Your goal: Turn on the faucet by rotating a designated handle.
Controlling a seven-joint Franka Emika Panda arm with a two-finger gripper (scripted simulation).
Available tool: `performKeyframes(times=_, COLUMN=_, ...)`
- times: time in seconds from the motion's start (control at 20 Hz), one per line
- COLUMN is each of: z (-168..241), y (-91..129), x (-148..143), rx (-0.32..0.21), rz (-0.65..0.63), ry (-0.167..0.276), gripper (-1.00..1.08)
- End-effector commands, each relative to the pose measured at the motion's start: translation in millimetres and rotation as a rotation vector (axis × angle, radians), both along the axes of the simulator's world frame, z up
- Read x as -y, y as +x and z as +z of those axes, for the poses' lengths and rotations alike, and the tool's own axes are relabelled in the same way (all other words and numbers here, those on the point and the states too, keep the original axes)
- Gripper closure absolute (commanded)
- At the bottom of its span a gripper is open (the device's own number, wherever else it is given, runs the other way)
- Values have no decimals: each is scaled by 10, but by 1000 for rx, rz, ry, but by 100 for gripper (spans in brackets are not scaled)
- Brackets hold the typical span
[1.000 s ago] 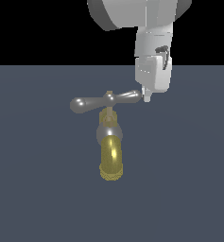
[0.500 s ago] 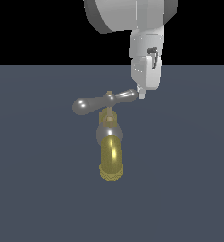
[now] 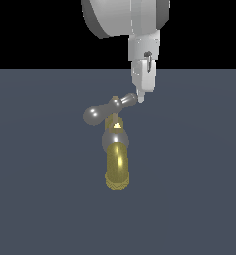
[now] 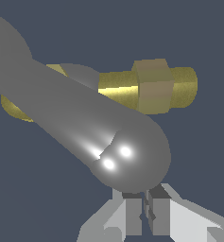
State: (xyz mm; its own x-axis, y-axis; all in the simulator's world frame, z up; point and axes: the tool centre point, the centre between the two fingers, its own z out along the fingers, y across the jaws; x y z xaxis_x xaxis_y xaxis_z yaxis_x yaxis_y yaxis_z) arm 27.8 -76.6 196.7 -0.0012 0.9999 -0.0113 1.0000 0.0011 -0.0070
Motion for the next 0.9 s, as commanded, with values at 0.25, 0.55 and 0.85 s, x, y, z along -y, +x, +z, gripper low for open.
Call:
performKeyframes(times=0.25, z=7, y=58, x=-402, rx=2, rz=15, ry=4, gripper=108)
performKeyframes(times=0.55, z=17, y=122, x=-890, rx=5, rz=33, ry=9, gripper=108)
performKeyframes(times=0.85, z=3, y=127, x=-624, rx=6, rz=-28, ry=-11, gripper=108)
